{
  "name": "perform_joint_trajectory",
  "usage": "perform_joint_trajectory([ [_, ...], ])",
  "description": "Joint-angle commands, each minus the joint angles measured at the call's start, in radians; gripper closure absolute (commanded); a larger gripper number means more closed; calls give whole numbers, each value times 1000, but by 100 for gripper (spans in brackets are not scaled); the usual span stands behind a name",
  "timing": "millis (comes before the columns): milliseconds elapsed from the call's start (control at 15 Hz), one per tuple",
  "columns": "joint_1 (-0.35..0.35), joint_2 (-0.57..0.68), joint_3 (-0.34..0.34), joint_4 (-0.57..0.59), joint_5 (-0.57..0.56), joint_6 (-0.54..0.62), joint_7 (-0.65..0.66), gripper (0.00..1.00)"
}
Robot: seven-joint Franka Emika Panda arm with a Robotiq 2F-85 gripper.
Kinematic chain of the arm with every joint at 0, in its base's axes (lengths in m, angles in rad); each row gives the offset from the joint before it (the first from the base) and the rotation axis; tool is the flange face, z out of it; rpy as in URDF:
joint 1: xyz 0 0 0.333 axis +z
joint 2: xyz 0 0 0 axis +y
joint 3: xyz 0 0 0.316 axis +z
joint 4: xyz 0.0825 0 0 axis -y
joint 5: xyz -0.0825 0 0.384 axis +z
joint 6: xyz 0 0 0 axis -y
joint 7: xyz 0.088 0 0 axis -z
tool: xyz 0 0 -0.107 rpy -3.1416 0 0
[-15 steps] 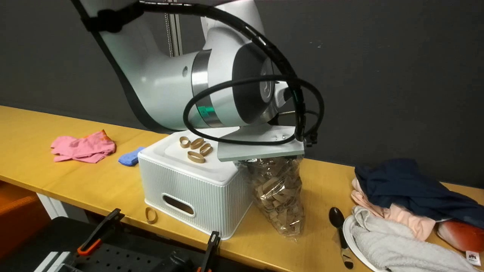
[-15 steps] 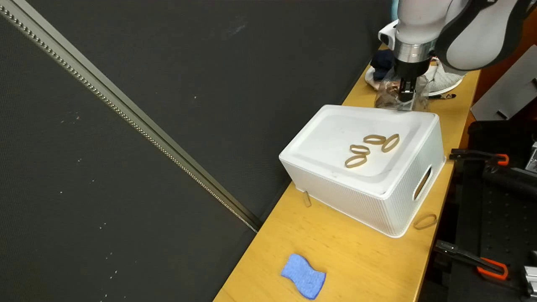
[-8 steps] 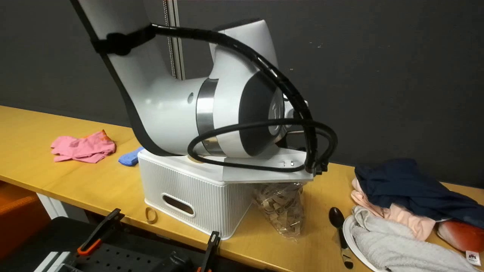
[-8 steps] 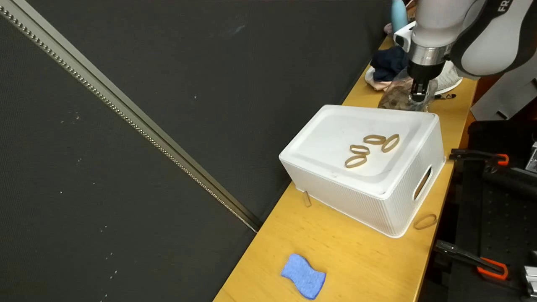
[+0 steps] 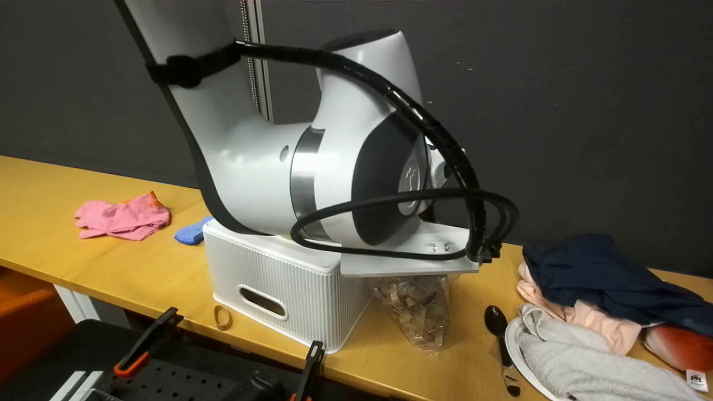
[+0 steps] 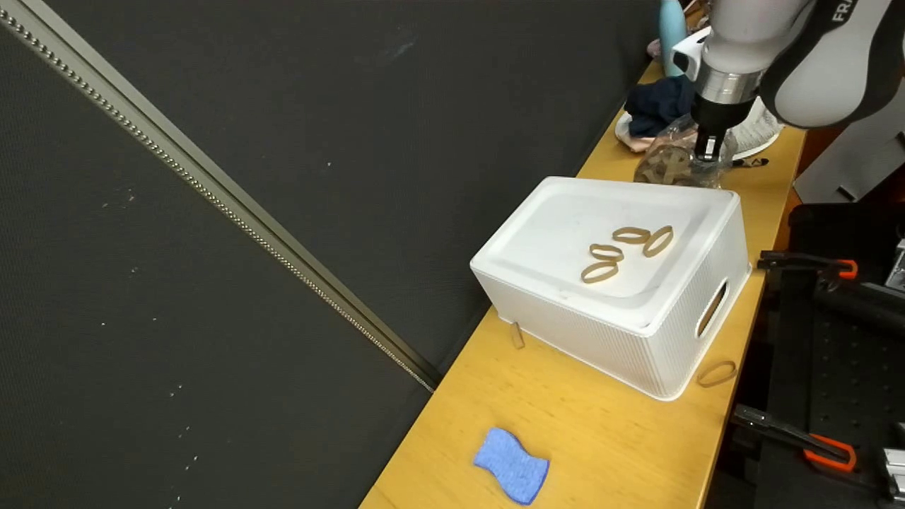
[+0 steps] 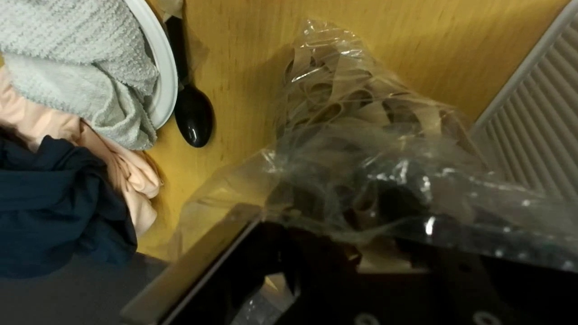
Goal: Pick up rubber bands from clear rubber band bag and put them on the upside down white basket
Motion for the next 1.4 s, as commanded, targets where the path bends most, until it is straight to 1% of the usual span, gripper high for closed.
perform_joint_trajectory([
  [0,5,-4,-17,-12,33,45,-52,87],
  [67,6,-2,-18,-13,34,50,-54,95],
  [133,6,-3,-18,-13,35,49,-55,99],
  [200,9,-20,-18,-21,34,41,-56,100],
  [333,17,-52,-28,-36,32,29,-58,100],
  [400,30,-66,-50,-44,-10,28,-25,99],
  [800,94,-172,-164,-101,-30,12,-38,99],
  [1133,93,-157,-213,-125,-30,52,-59,99],
  [1333,96,-134,-226,-111,-24,44,-64,99],
])
